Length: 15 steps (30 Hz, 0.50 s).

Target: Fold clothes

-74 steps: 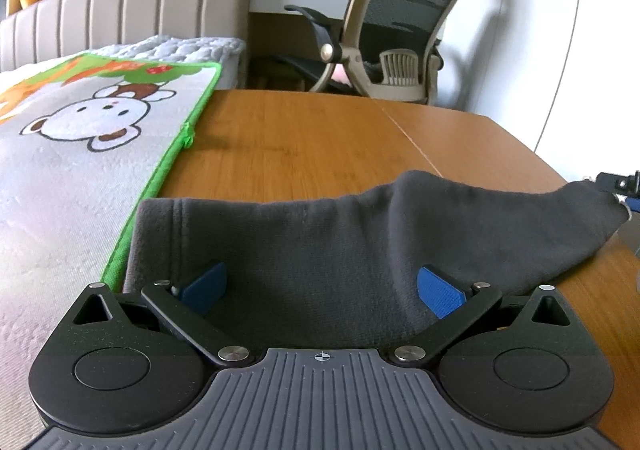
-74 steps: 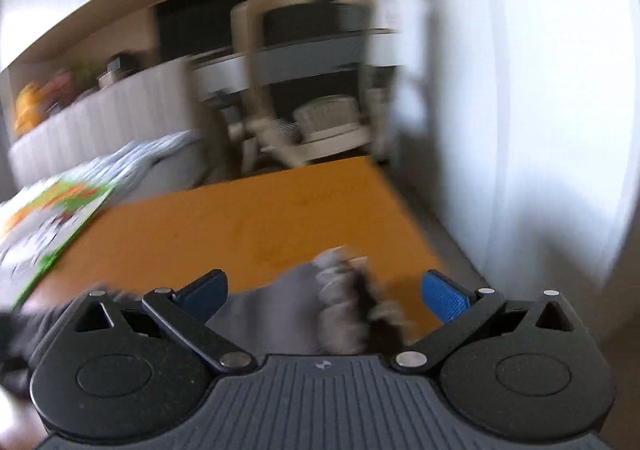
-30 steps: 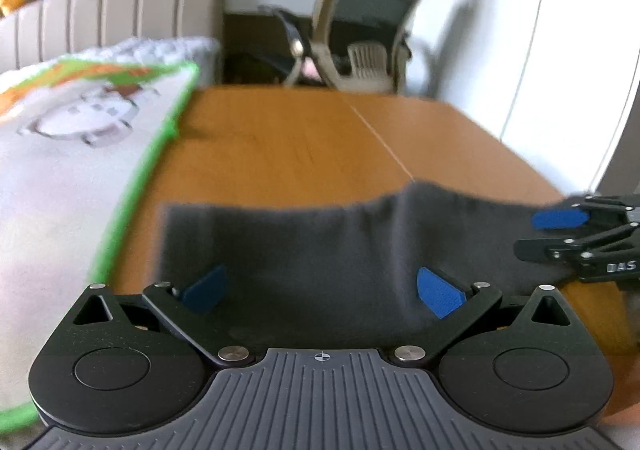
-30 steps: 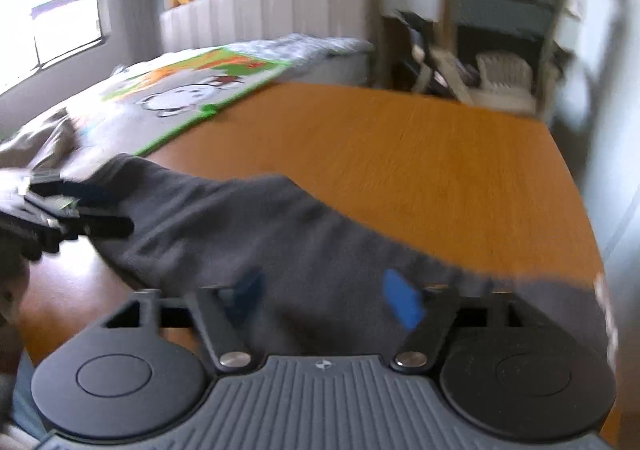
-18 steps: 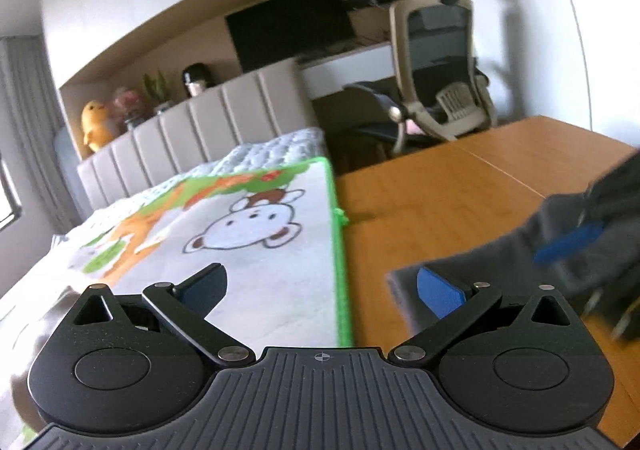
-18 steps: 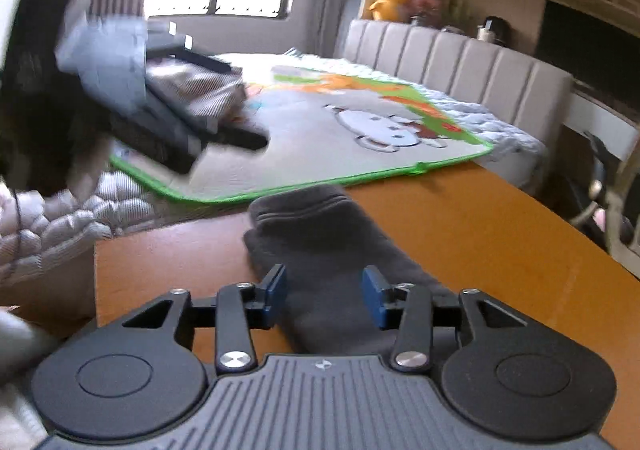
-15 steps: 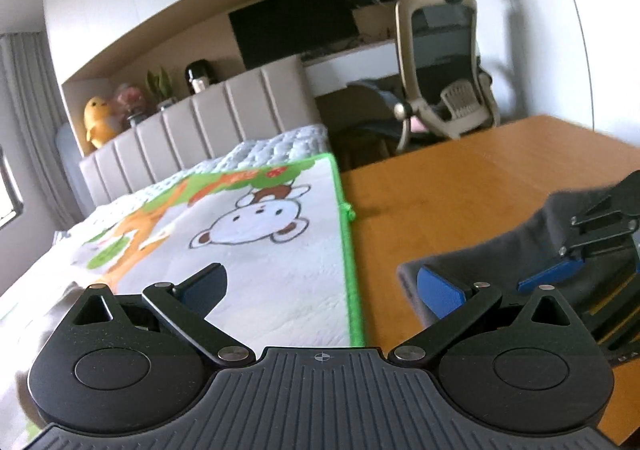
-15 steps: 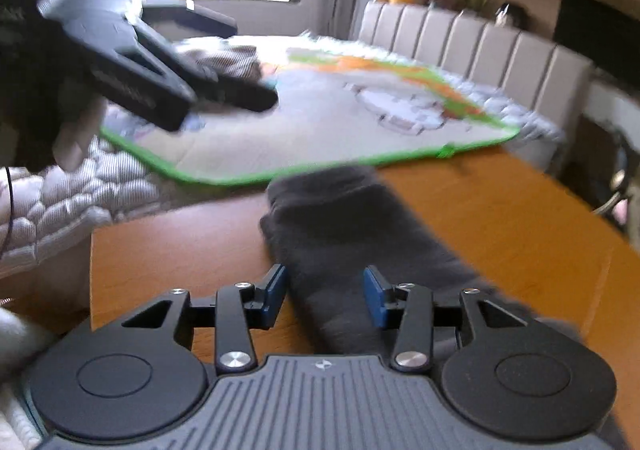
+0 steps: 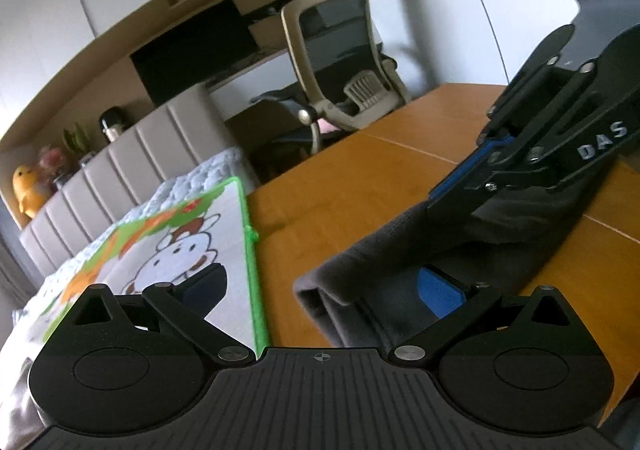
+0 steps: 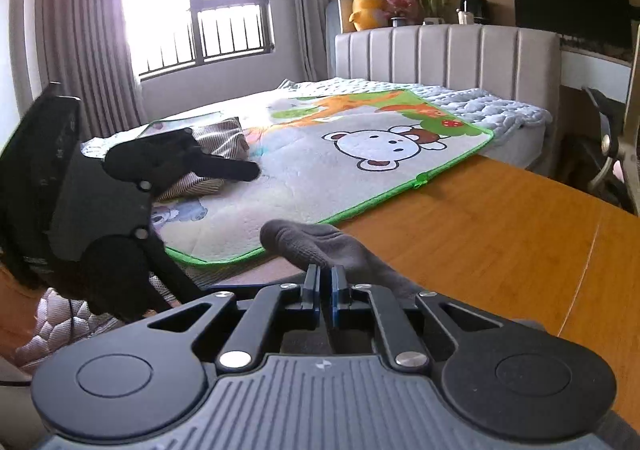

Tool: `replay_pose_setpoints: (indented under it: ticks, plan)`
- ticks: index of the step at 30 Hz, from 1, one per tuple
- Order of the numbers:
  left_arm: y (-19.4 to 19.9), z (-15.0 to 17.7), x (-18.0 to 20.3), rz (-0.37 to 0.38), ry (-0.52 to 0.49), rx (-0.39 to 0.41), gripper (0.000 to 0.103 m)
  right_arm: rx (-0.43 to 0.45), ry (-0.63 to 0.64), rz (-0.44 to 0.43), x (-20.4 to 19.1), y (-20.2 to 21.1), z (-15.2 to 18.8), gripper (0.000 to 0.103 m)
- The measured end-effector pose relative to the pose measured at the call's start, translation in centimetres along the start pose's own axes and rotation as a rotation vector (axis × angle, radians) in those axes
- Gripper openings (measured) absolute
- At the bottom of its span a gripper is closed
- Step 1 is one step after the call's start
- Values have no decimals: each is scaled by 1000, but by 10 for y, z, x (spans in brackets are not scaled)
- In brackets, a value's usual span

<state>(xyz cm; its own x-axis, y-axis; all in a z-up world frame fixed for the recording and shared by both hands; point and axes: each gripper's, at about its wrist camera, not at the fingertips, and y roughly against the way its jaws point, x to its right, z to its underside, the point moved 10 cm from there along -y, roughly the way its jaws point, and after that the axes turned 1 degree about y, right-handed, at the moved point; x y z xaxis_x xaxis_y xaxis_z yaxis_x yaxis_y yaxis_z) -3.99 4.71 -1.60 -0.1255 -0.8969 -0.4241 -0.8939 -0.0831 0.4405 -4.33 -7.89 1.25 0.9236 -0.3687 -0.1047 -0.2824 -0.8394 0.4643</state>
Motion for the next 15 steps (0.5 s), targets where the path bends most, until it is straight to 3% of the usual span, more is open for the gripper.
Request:
replay_pose_setpoints:
  ticks: [6,7,8,9,15]
  plan:
    - [-19,-12,7,-26,5,39,100,18,-13,26,8,14,-3,5]
    - [-22,-15,11,-21,-7,40,93,27,-18,48,15,22,-3,6]
    - [-25,-17,14,-12,-19,37,77,36,-23,71,21,30,-4,6]
    - [-28,-18,17,-2,-25,32,70,49,-28,102,30,41,-4,8]
    - [-32,-15,18,29,10,22,46,123,-135,445,104,163,14,37]
